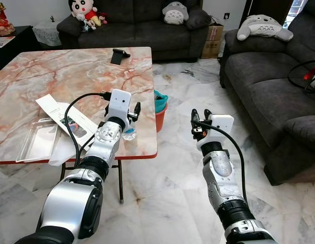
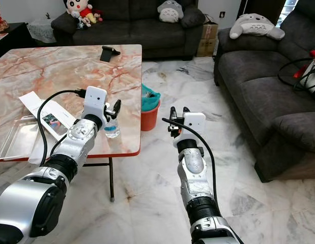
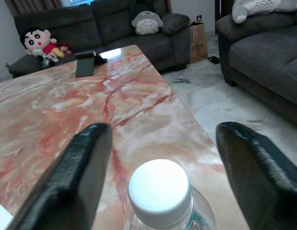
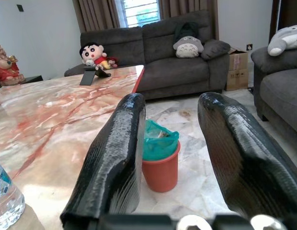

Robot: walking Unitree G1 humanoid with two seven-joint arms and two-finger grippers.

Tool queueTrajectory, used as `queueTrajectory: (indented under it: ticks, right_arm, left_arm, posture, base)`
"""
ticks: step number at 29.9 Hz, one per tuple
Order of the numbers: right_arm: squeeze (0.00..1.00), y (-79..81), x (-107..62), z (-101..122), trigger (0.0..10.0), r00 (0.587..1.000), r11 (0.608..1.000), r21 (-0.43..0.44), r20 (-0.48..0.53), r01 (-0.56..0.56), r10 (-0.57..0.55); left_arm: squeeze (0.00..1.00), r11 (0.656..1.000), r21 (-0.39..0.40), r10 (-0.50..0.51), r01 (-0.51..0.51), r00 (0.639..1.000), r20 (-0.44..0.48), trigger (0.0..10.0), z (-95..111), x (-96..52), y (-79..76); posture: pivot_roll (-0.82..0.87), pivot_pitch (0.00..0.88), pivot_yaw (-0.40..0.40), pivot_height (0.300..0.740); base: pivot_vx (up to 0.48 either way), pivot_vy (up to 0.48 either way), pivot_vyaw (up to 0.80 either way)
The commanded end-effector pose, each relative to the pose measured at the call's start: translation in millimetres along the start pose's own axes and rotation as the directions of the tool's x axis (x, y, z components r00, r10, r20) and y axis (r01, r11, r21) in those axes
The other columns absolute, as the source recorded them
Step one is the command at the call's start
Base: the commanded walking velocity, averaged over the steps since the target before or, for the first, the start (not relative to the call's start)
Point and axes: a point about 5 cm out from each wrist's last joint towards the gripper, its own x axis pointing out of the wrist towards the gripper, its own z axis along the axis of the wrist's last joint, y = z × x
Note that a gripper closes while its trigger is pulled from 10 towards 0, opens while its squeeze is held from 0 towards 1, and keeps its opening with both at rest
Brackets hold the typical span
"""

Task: Picking trash to rubbish bin

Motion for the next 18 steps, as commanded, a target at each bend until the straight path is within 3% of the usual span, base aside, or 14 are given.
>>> queueTrajectory:
  ticks: [1, 3, 5, 6, 7, 8, 18]
  right_arm:
    - [0.00, 0.7, 1.0, 2.4, 10.0, 1.000, 1.000, 0.003, 0.005, 0.003, -0.003]
    - [0.00, 0.8, 1.1, 2.5, 10.0, 1.000, 1.000, 0.002, 0.005, 0.002, -0.002]
    - [0.00, 1.2, 0.8, 1.9, 10.0, 1.000, 1.000, 0.003, 0.003, 0.000, 0.000]
    - [0.00, 1.3, 0.8, 1.8, 10.0, 1.000, 1.000, 0.003, 0.003, 0.000, 0.000]
    - [0.00, 1.5, 0.9, 1.9, 10.0, 1.000, 1.000, 0.004, 0.003, -0.001, 0.001]
    - [0.00, 1.7, 1.0, 2.0, 10.0, 1.000, 1.000, 0.004, 0.003, -0.003, 0.003]
    - [0.00, 2.8, 0.9, 1.9, 10.0, 1.000, 1.000, 0.007, 0.003, -0.009, 0.009]
  left_arm:
    - [0.00, 1.000, -0.003, 0.004, -0.004, 0.999, -0.040, 2.2, -8.3, -2.5, 2.5]
    - [0.00, 1.000, 0.010, 0.006, -0.006, 0.999, -0.043, 2.4, -8.3, -2.4, 2.9]
    - [0.00, 1.000, 0.026, 0.009, -0.008, 0.999, -0.048, 3.8, -9.0, -2.6, 3.2]
    - [0.00, 0.999, 0.031, 0.010, -0.008, 0.999, -0.049, 7.2, -9.1, -2.6, 3.3]
    - [0.00, 0.999, 0.039, 0.012, -0.010, 0.999, -0.049, 9.5, -9.0, -2.6, 3.5]
    - [0.00, 0.999, 0.044, 0.015, -0.013, 0.999, -0.049, 10.0, -9.0, -2.6, 3.9]
    - [0.00, 0.996, 0.076, 0.051, -0.045, 0.996, -0.073, 10.0, -12.0, -3.4, 9.5]
  posture:
    - [0.16, 0.000, 0.047, 0.740]
    - [0.16, 0.000, 0.047, 0.740]
    - [0.16, 0.000, 0.049, 0.740]
    - [0.16, 0.000, 0.049, 0.740]
    - [0.16, 0.000, 0.049, 0.740]
    - [0.16, 0.000, 0.049, 0.740]
    - [0.16, 0.000, 0.044, 0.740]
  base:
    - [0.000, 0.000, 0.00]
    - [0.000, 0.000, 0.00]
    - [0.000, 0.000, 0.00]
    - [0.000, 0.000, 0.00]
    - [0.000, 0.000, 0.00]
    - [0.000, 0.000, 0.00]
    - [0.000, 0.000, 0.00]
